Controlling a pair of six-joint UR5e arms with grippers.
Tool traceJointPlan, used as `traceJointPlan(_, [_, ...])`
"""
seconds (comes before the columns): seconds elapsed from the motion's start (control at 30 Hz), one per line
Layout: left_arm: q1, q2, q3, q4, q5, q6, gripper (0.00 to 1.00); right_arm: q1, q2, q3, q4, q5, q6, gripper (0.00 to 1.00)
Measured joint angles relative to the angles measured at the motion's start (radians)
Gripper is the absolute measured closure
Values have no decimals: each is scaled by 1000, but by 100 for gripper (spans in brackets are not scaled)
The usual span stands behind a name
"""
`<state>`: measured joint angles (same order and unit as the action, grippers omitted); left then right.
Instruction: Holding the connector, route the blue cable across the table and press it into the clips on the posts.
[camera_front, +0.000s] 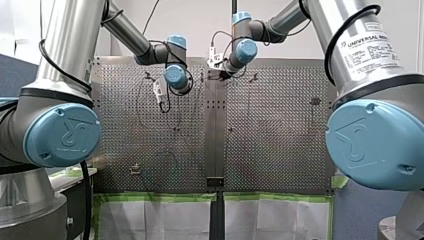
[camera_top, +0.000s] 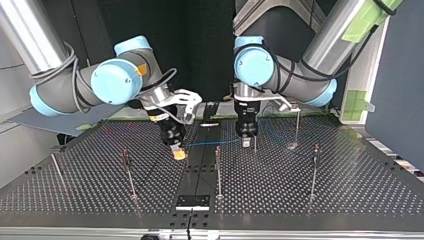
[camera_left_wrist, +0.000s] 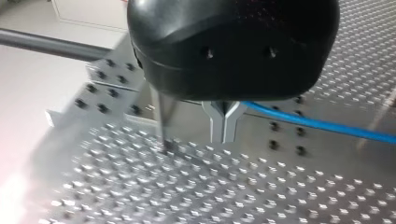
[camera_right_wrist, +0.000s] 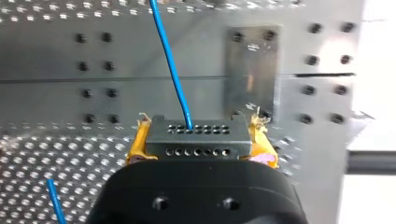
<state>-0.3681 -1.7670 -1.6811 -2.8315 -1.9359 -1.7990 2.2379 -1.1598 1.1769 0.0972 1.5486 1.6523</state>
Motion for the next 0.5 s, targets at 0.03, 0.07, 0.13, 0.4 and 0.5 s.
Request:
traceJointPlan(0.03, [0, 10, 8, -9, 2, 1, 100, -1, -7, 0, 2, 0, 2, 100])
traceJointPlan(0.07, [0, 18, 14, -17, 3, 2, 100, -3, -17, 0, 5, 0, 5, 100])
traceJointPlan(0.13, [0, 37, 23, -31, 8, 1, 100, -5, -31, 0, 8, -1, 7, 100])
traceJointPlan(0.4, [8, 83, 31, -37, 56, -17, 100, -17, -39, 1, 10, -8, 15, 100])
traceJointPlan(0.5, [11, 67, 34, -35, 79, -16, 100, -20, -29, 1, 10, -21, 18, 100])
